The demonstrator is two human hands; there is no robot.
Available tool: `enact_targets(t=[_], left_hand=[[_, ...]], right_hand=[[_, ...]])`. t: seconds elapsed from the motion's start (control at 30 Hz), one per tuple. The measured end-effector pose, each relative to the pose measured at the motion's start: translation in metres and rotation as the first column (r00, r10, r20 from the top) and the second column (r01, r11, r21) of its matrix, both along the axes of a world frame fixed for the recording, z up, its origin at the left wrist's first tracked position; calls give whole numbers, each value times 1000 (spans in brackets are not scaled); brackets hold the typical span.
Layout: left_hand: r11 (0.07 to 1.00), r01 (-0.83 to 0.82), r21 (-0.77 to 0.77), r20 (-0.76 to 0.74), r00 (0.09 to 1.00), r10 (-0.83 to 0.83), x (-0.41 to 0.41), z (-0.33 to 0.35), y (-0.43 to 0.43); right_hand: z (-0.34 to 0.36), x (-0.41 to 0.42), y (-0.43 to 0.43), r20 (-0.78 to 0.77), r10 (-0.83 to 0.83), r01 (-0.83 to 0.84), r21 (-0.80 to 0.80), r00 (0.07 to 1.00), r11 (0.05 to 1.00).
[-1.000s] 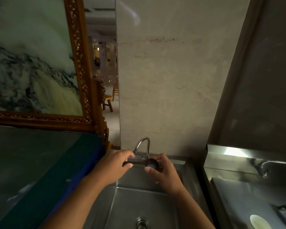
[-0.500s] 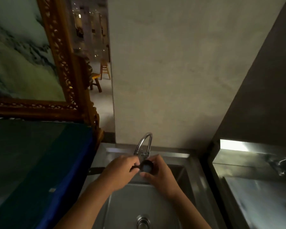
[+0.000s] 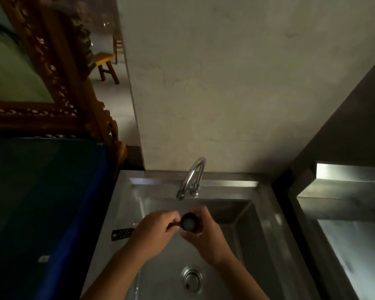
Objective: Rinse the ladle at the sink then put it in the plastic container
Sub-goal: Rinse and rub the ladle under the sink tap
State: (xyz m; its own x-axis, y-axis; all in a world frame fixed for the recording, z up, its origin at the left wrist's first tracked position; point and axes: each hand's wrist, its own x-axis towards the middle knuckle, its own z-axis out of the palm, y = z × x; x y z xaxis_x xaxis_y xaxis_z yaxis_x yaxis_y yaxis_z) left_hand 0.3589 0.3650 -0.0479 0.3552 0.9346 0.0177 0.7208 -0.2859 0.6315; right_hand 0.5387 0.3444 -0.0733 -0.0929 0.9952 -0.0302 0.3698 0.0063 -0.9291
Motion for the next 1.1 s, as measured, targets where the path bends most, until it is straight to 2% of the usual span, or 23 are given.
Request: enact_targets(t=[0.47,0.7,0.8,0.97,1.1], left_hand=[[992,-84,-90,28,996,87,-1,-37,32],[984,-117,-131,36,992,123,-9,-66,42],[980,-126,-153,48,990,134,-10,-74,46],[976,-120,-180,72,988,135,-6,-86,55],[981,-125,-148,72,988,137,-5,-94,60]], right_hand=[[-39,15,47,16,104,-101,-119,994,988],[-61,26,99,-64,-3,-10,-206,998,979],[-70,31,122,-131,-124,83,-284,983,955],[-93,38,160,-12,-293,278,-285,956,917],[-113,36,177,35,-299,297,-273,954,915]])
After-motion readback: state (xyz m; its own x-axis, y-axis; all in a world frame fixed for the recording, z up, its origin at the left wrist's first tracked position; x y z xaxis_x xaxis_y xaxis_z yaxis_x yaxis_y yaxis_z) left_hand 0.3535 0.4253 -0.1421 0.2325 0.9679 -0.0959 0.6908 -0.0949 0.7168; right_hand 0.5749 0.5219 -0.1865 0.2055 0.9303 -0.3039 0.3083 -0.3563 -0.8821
